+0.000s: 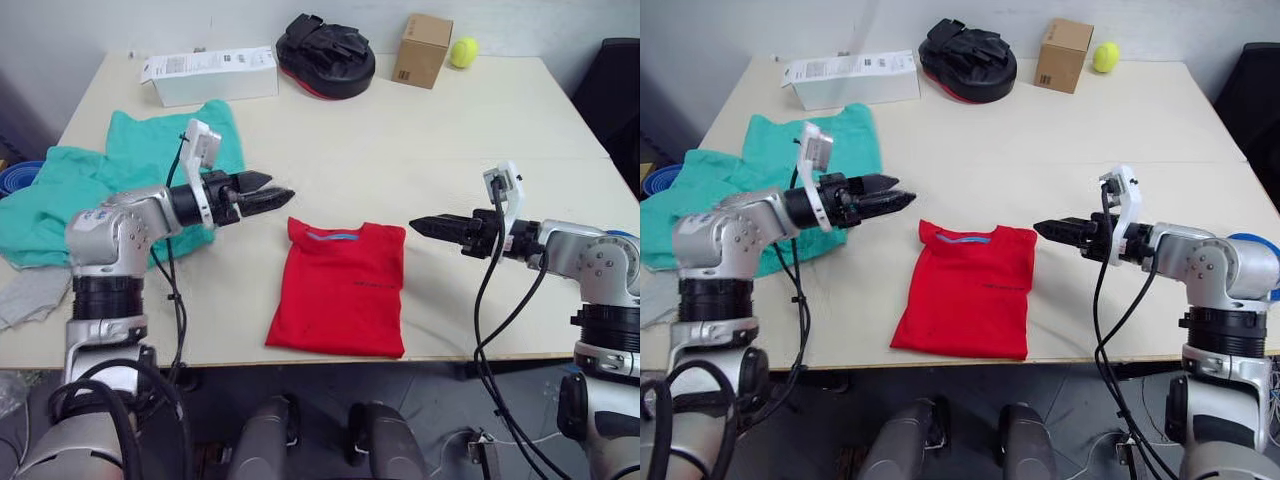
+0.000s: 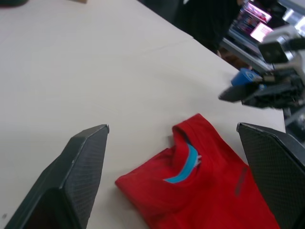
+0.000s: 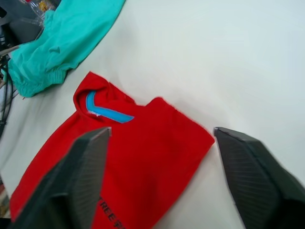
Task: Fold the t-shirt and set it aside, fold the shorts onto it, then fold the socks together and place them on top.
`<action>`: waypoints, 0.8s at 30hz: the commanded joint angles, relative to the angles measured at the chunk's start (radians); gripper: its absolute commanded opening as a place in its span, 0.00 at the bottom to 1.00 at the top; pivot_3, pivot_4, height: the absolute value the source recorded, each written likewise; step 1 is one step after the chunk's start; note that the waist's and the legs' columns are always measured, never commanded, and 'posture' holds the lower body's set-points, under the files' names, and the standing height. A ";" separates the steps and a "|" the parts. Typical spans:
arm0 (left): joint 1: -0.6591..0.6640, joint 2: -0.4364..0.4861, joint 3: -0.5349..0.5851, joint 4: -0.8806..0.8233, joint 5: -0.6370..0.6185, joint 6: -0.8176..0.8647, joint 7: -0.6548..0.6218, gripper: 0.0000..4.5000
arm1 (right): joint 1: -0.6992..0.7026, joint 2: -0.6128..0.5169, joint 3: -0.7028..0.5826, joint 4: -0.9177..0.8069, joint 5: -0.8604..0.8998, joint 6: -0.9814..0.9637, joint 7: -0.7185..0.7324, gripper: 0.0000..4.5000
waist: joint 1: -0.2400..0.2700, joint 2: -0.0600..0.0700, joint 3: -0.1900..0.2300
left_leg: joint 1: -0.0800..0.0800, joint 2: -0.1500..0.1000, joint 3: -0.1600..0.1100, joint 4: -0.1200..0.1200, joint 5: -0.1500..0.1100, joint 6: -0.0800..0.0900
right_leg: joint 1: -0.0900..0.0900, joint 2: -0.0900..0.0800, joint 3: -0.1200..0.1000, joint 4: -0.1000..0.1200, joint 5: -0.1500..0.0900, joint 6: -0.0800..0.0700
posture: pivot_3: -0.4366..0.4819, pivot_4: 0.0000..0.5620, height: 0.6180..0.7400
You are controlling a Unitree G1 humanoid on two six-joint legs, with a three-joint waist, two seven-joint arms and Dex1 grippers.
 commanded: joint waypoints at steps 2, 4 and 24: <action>0.102 0.032 -0.127 -0.159 0.082 -0.194 -0.061 1.00 | 0.075 -0.023 0.088 -0.253 -0.015 -0.150 0.073 1.00 | 0.001 0.000 0.000 | 0.000 0.000 0.000 0.000 0.000 -0.001 | 0.000 0.001 0.000 -0.001 0.000 0.000 | 0.48 0.27 1.00; 0.148 0.027 -0.161 -0.181 0.121 -0.271 -0.051 0.91 | 0.143 -0.031 0.169 -0.367 -0.063 -0.238 0.098 0.92 | 0.001 0.000 0.000 | 0.000 0.001 0.000 -0.001 0.000 -0.001 | -0.001 0.001 0.000 -0.007 0.000 0.000 | 0.48 0.27 1.00; 0.316 -0.030 -0.294 -0.153 0.271 -0.438 0.024 0.00 | 0.221 0.114 0.502 -0.218 -0.478 -0.590 -0.011 0.00 | 0.002 0.000 0.000 | 0.000 0.001 0.001 0.000 0.000 0.001 | 0.000 0.000 0.002 -0.008 0.000 0.000 | 0.48 0.27 1.00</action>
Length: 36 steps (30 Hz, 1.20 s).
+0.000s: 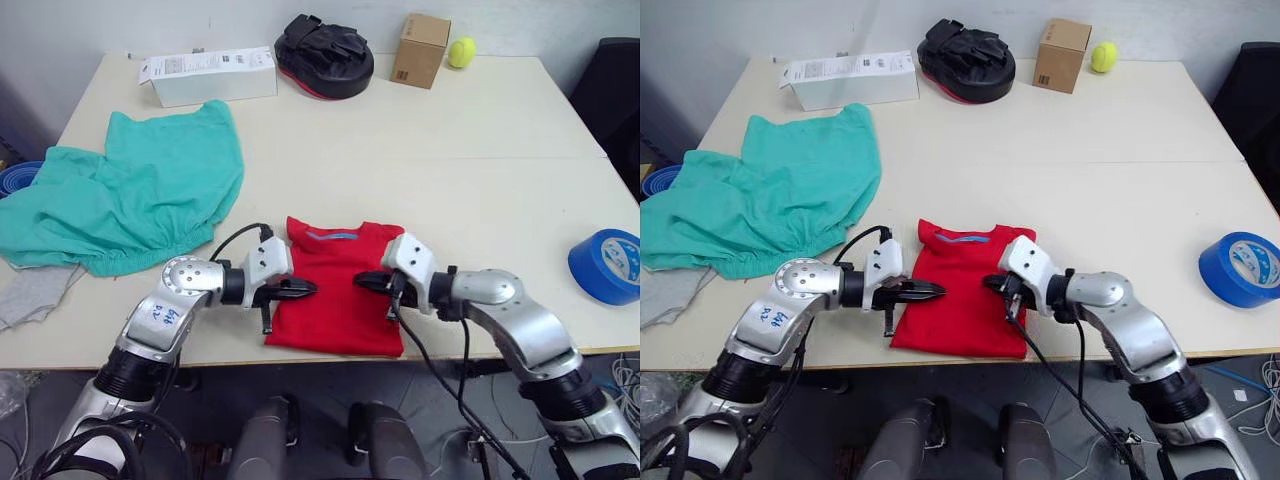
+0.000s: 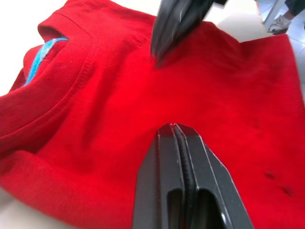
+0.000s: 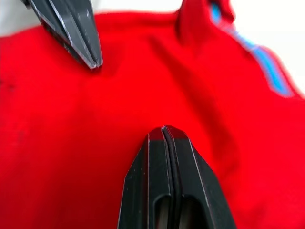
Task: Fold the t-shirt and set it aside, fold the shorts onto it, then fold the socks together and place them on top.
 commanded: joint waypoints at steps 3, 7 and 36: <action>0.022 0.000 -0.004 0.025 0.038 0.005 0.032 0.00 | -0.025 0.024 -0.060 0.091 -0.026 -0.014 -0.044 0.00 | 0.000 0.000 0.000 | 0.000 0.000 0.000 0.000 0.000 0.000 | 0.000 0.000 0.000 0.000 0.000 0.000 | 0.48 0.27 1.00; 0.037 0.008 0.000 0.020 0.031 0.023 0.017 0.00 | -0.077 0.026 -0.175 0.204 0.026 0.030 -0.062 0.00 | 0.002 0.000 0.000 | 0.000 0.000 0.000 0.001 0.000 0.000 | 0.001 -0.001 0.000 0.000 0.000 0.000 | 0.48 0.27 1.00; 0.063 0.001 0.042 -0.071 -0.007 0.079 0.041 0.00 | -0.317 0.315 0.010 0.450 -0.117 -0.129 -0.115 0.00 | -0.010 0.000 0.000 | 0.001 0.000 -0.001 -0.001 0.000 -0.001 | -0.001 0.000 -0.001 0.002 0.000 0.000 | 0.48 0.27 1.00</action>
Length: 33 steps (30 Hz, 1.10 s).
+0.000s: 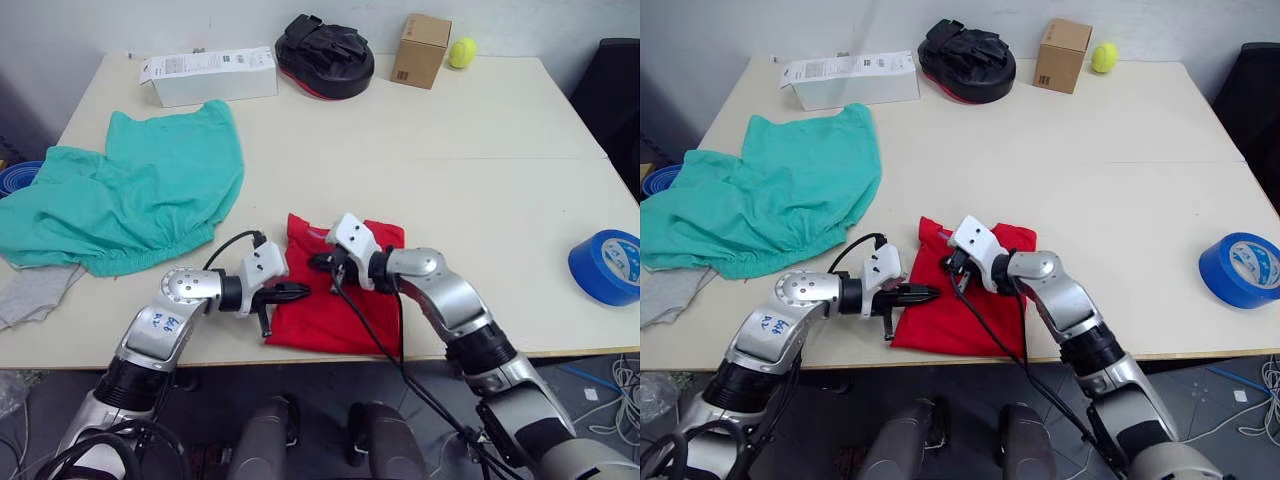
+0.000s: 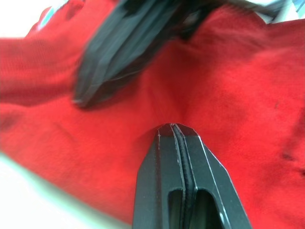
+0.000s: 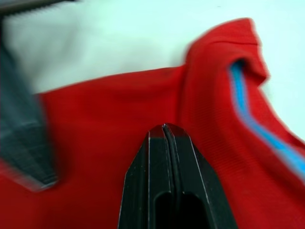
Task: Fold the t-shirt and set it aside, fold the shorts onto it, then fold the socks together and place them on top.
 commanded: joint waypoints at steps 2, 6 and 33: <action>0.013 0.005 0.015 -0.052 -0.018 0.010 0.005 0.00 | -0.062 0.041 -0.115 0.106 0.013 -0.038 -0.076 0.00 | -0.003 0.000 0.000 | 0.000 0.000 0.000 0.000 0.000 0.000 | 0.000 0.000 0.000 0.000 0.000 0.000 | 0.48 0.27 1.00; 0.018 0.000 0.019 -0.062 -0.024 0.018 0.016 0.00 | -0.084 0.017 -0.230 0.097 0.088 -0.034 -0.050 0.00 | -0.004 0.000 0.000 | 0.000 0.000 0.000 0.000 0.000 0.000 | 0.000 0.000 0.000 0.001 0.000 0.000 | 0.48 0.27 1.00; 0.020 0.016 0.046 -0.085 -0.063 0.038 0.023 0.00 | 0.227 -0.345 -0.236 -0.125 0.054 -0.075 0.117 0.00 | 0.012 -0.001 0.000 | 0.004 -0.001 0.001 -0.007 0.001 -0.005 | 0.002 -0.002 0.000 -0.004 0.000 -0.001 | 0.48 0.27 1.00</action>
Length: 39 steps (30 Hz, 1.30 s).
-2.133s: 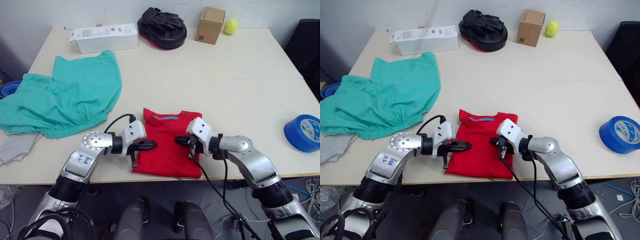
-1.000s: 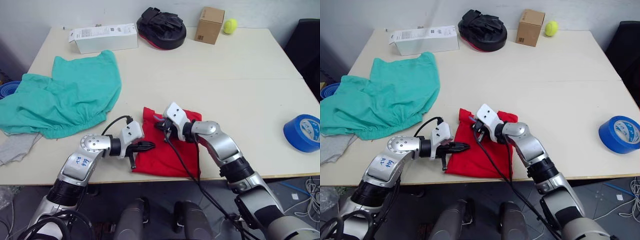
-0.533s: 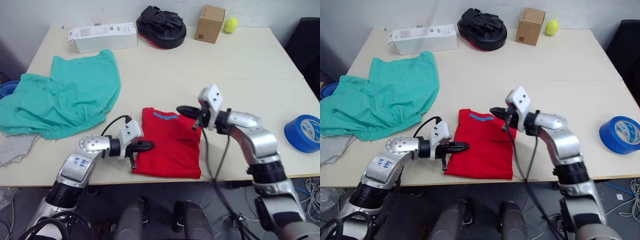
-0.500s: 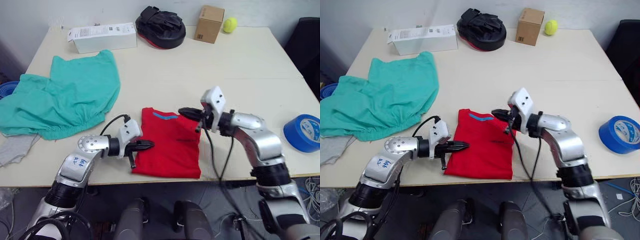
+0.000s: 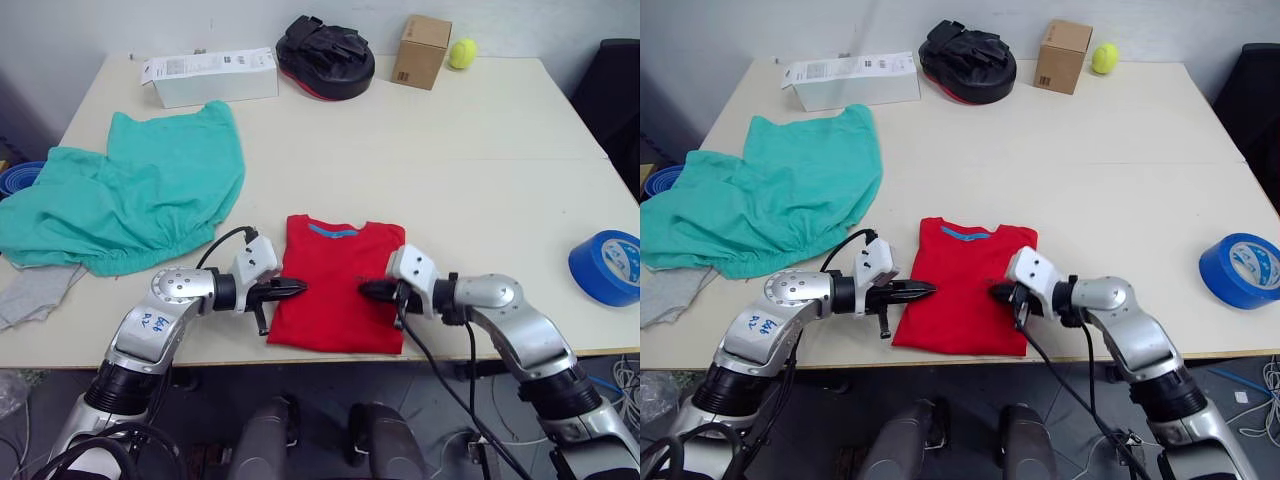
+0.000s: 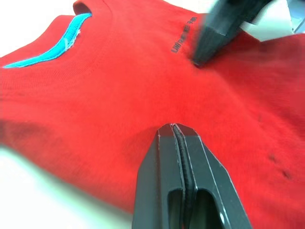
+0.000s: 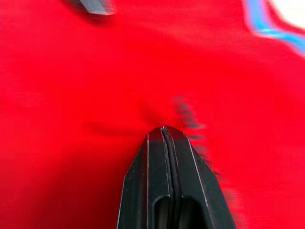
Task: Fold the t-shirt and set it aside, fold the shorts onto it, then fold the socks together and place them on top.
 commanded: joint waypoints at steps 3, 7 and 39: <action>0.011 -0.005 0.008 -0.033 -0.011 -0.016 0.006 0.00 | -0.098 -0.047 -0.199 0.164 0.079 0.015 0.008 0.00 | 0.000 0.000 0.000 | -0.001 -0.001 0.000 0.000 0.001 0.002 | 0.000 -0.001 0.000 -0.001 0.000 0.000 | 0.48 0.27 1.00; 0.009 -0.007 0.019 -0.037 -0.022 -0.011 0.008 0.00 | -0.119 -0.104 -0.279 0.074 0.241 0.215 0.109 0.00 | -0.003 0.000 0.000 | 0.000 -0.001 -0.001 -0.002 0.003 0.006 | -0.001 -0.001 -0.001 0.000 0.000 0.000 | 0.48 0.27 1.00; -0.058 0.069 0.128 -0.217 -0.220 0.106 0.005 0.99 | -0.182 0.219 -0.450 0.230 0.838 1.200 -0.451 1.00 | -0.032 -0.001 -0.001 | 0.000 0.001 0.000 -0.007 0.007 0.005 | -0.001 0.002 -0.001 -0.004 0.002 -0.002 | 0.48 0.27 1.00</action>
